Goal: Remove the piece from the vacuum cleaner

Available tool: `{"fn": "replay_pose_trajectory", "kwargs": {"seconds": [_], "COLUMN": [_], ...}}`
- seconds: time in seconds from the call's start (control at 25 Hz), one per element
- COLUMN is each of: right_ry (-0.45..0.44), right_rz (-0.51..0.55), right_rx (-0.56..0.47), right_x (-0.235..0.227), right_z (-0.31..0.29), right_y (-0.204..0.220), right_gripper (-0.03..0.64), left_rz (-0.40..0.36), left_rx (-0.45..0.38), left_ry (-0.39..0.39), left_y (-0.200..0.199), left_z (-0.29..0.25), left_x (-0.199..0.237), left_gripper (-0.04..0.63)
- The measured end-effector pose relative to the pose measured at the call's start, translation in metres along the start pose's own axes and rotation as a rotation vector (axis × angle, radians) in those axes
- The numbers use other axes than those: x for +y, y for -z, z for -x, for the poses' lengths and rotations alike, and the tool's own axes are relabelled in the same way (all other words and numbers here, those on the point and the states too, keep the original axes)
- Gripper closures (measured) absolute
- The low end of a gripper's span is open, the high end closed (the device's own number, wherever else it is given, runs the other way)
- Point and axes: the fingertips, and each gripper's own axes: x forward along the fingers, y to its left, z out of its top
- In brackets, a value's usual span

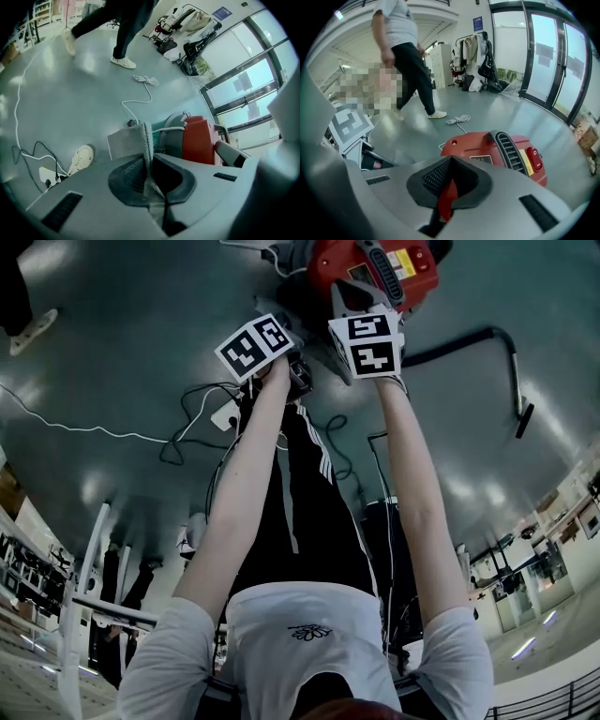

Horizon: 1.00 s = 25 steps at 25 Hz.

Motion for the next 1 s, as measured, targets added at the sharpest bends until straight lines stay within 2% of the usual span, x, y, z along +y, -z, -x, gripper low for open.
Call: {"fn": "replay_pose_trajectory", "kwargs": {"seconds": [0.2, 0.4, 0.52, 0.64, 0.88, 1.0], "right_ry": [0.047, 0.036, 0.009, 0.005, 0.054, 0.056], "right_rz": [0.048, 0.075, 0.04, 0.063, 0.1, 0.113], "right_rx": [-0.008, 0.048, 0.118, 0.176, 0.201, 0.227], "right_x": [-0.001, 0.002, 0.0, 0.002, 0.005, 0.007], "right_z": [-0.002, -0.005, -0.007, -0.006, -0.005, -0.006], "right_y": [-0.001, -0.001, 0.0, 0.0, 0.0, -0.003], "right_gripper": [0.604, 0.604, 0.604, 0.604, 0.604, 0.604], "left_rz": [-0.031, -0.127, -0.12, -0.112, -0.11, -0.062], "left_rx": [0.006, 0.0, 0.004, 0.007, -0.022, -0.039], "left_ry": [0.0, 0.001, 0.016, 0.025, 0.024, 0.039], "left_y": [0.009, 0.018, 0.023, 0.029, 0.032, 0.028], "left_z": [0.006, 0.011, 0.012, 0.015, 0.025, 0.028], "left_x": [0.017, 0.021, 0.022, 0.024, 0.029, 0.034], "left_gripper": [0.578, 0.58, 0.58, 0.58, 0.58, 0.58]}}
